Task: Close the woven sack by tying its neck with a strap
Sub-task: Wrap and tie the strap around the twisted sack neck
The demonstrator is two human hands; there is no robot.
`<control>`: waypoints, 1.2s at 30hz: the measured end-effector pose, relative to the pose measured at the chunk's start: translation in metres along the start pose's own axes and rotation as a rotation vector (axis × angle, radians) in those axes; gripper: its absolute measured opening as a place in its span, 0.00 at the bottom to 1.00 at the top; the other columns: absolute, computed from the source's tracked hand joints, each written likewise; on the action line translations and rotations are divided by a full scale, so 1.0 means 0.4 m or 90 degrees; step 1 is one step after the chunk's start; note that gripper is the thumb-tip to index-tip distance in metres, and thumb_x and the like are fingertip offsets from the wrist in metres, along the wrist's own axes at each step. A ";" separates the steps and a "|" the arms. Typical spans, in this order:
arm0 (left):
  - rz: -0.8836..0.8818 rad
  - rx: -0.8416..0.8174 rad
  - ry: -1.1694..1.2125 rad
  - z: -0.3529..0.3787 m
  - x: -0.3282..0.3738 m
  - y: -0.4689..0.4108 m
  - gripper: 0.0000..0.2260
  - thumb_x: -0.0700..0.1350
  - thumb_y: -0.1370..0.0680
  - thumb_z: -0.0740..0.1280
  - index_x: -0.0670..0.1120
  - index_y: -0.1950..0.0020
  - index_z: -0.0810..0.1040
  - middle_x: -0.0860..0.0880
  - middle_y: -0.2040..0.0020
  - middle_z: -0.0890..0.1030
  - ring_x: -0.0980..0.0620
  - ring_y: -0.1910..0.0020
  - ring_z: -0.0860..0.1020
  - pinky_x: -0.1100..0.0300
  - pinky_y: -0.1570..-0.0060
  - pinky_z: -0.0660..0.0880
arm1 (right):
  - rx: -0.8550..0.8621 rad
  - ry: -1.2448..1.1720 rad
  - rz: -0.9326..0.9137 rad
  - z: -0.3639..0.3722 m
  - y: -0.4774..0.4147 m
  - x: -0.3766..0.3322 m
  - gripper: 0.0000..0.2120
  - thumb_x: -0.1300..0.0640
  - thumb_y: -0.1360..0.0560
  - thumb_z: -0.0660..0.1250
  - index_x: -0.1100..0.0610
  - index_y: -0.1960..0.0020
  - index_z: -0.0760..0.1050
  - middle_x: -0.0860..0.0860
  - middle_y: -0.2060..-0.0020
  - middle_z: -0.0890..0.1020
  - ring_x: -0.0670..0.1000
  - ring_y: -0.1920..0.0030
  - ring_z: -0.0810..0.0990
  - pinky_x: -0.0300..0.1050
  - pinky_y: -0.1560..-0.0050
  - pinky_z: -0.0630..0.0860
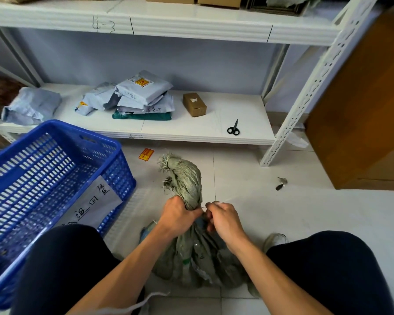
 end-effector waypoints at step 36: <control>-0.210 -0.263 0.445 0.114 -0.046 0.054 0.07 0.44 0.23 0.73 0.45 0.46 0.83 0.52 0.49 0.87 0.58 0.47 0.83 0.67 0.51 0.73 | 0.004 0.168 -0.031 -0.054 -0.036 0.021 0.19 0.46 0.19 0.59 0.57 0.61 0.76 0.52 0.71 0.80 0.51 0.73 0.79 0.49 0.59 0.78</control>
Point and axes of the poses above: each hand's wrist, its own y-axis away from the middle knuckle, its own z-axis out of the palm, x = y × z, the point moved 8 cm from there along -y, towards the middle knuckle
